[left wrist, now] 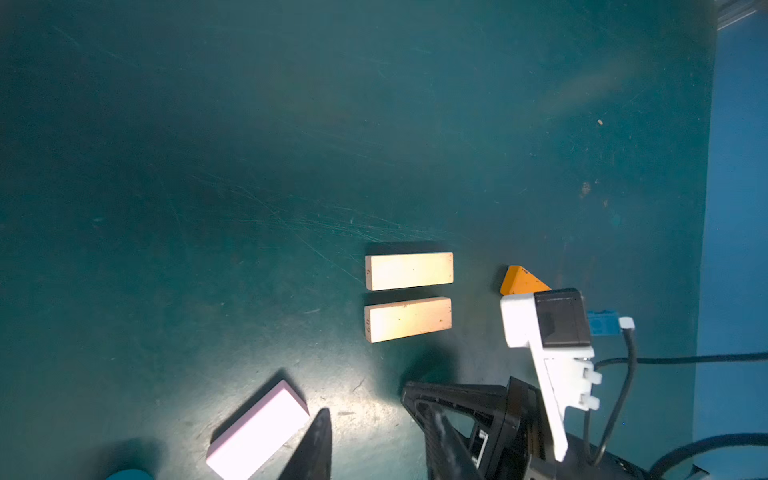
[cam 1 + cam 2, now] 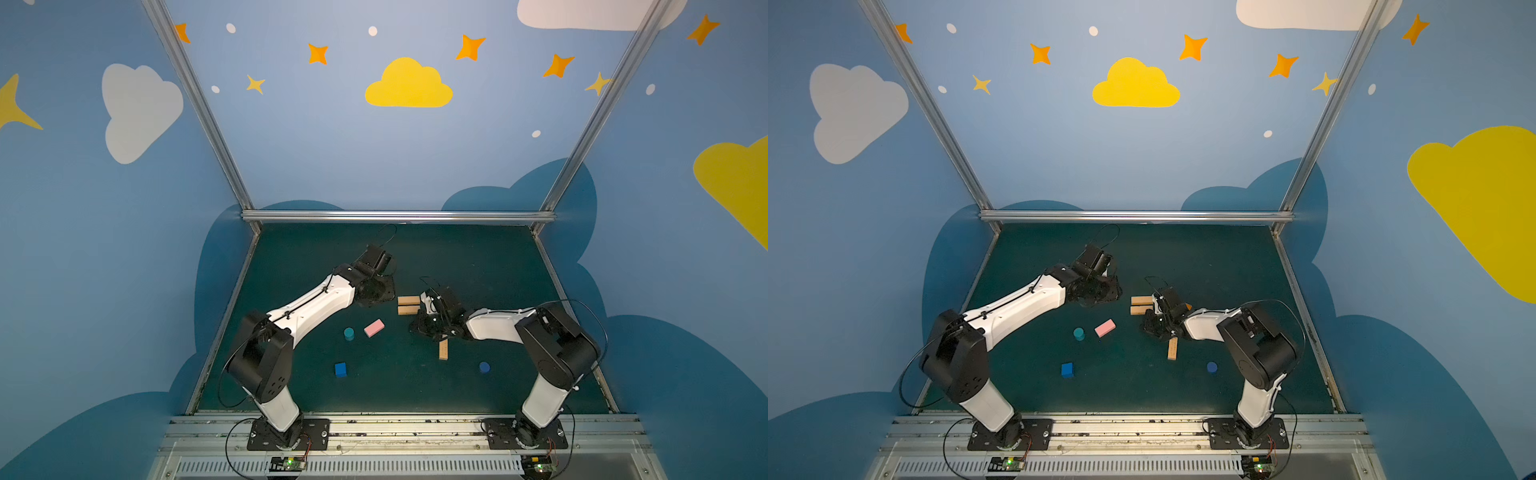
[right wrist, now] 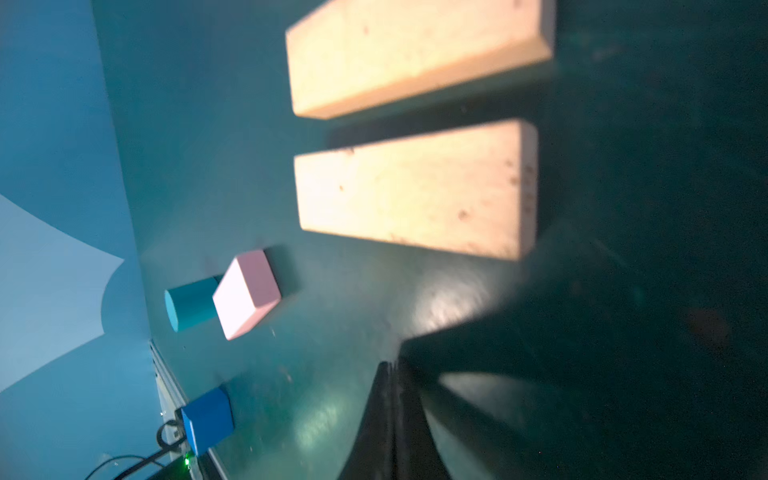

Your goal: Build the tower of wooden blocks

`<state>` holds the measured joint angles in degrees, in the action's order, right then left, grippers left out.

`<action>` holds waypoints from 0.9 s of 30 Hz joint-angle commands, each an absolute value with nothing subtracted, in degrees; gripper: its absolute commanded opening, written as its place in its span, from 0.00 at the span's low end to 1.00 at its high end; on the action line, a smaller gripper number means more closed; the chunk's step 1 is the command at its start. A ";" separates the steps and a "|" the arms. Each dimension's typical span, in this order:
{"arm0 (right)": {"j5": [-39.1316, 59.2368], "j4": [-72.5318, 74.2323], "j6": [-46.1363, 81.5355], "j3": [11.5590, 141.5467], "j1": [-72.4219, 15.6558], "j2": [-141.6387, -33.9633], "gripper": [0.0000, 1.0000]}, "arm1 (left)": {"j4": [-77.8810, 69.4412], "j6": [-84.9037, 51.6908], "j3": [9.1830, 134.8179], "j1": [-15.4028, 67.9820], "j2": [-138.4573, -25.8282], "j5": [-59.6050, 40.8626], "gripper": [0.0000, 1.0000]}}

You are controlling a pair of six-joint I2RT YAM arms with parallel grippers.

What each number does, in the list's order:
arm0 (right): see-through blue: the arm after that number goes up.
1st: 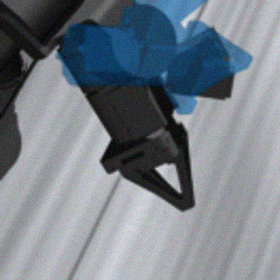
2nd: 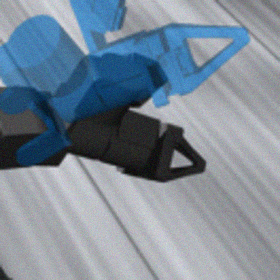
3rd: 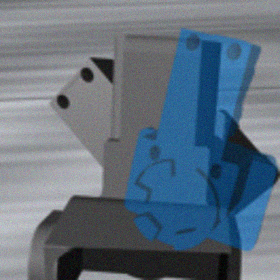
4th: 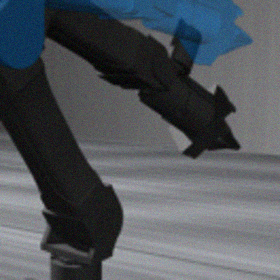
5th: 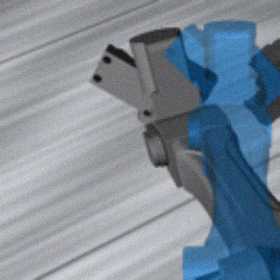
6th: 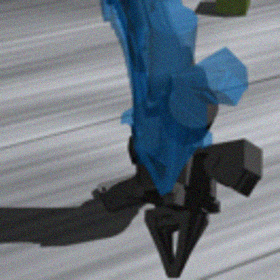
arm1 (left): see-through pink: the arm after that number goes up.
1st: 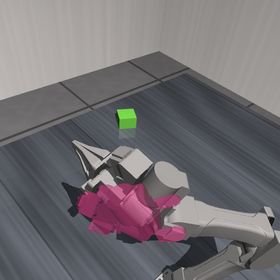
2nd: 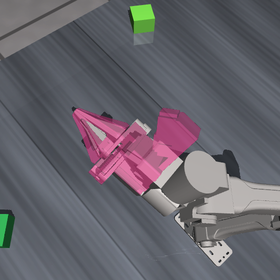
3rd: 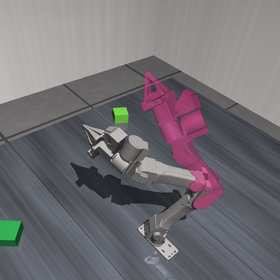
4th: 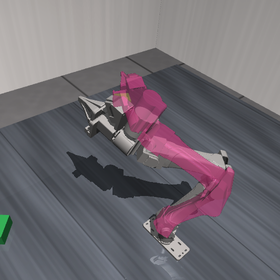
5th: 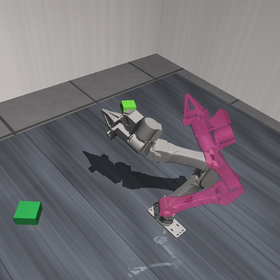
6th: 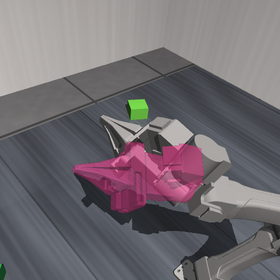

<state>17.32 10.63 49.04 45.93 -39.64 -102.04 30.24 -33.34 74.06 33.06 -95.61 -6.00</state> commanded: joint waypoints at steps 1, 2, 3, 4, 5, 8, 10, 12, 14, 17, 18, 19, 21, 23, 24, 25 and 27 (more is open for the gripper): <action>13.05 12.01 51.47 45.26 -40.25 -104.30 0.00 | 29.90 -33.70 73.00 32.36 -93.79 -4.83 0.38; 12.56 12.03 51.67 45.35 -40.30 -104.54 0.00 | 29.80 -33.72 72.81 32.28 -93.61 -4.83 0.38; 12.13 11.75 51.83 45.52 -40.25 -104.80 0.00 | 29.83 -33.66 72.61 32.26 -93.58 -4.83 0.38; 11.60 11.39 51.86 45.87 -40.28 -104.94 0.00 | 29.84 -33.64 72.51 32.18 -93.58 -4.83 0.38; 11.19 10.83 51.88 46.12 -40.26 -105.02 0.00 | 29.87 -33.62 72.51 32.02 -93.51 -4.83 0.38; 9.23 9.56 51.66 46.78 -40.24 -104.88 0.00 | 29.71 -33.53 72.56 31.90 -93.68 -5.01 0.38; 8.58 8.80 51.36 47.10 -40.17 -104.77 0.00 | 29.62 -33.41 72.57 31.82 -93.69 -5.10 0.38; 7.88 8.09 51.24 47.39 -40.07 -104.77 0.00 | 29.67 -33.47 72.59 31.73 -93.74 -5.19 0.38; 7.50 7.84 51.33 47.46 -39.84 -104.76 0.00 | 29.55 -33.47 72.62 31.62 -93.95 -5.27 0.38; 7.19 7.77 51.59 47.46 -39.49 -104.94 0.00 | 29.53 -33.37 72.65 31.64 -94.01 -5.45 0.38; 7.20 7.78 51.66 47.58 -39.46 -105.07 0.00 | 29.49 -33.32 72.59 31.63 -94.10 -5.49 0.38; 7.15 7.82 51.68 47.67 -39.35 -105.20 0.00 | 29.53 -33.34 72.59 31.59 -94.11 -5.54 0.38; 6.66 7.30 51.69 48.00 -39.24 -105.46 0.00 | 29.47 -33.31 72.71 31.64 -94.26 -5.54 0.38; 6.26 7.04 51.76 48.16 -38.86 -105.47 0.00 | 29.41 -33.42 72.59 31.59 -94.23 -5.54 0.38; 6.11 7.14 51.76 48.19 -38.61 -105.47 0.00 | 29.39 -33.42 72.54 31.57 -94.14 -5.54 0.38; 6.06 7.05 51.69 48.27 -38.42 -105.46 0.00 | 29.28 -33.41 72.49 31.55 -94.13 -5.54 0.38; 5.98 7.01 51.50 48.69 -37.99 -105.63 0.00 | 29.32 -33.47 72.37 31.55 -94.05 -5.54 0.38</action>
<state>9.26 11.75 51.68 48.21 -38.96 -103.61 29.36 -33.43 72.82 31.88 -94.80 -5.72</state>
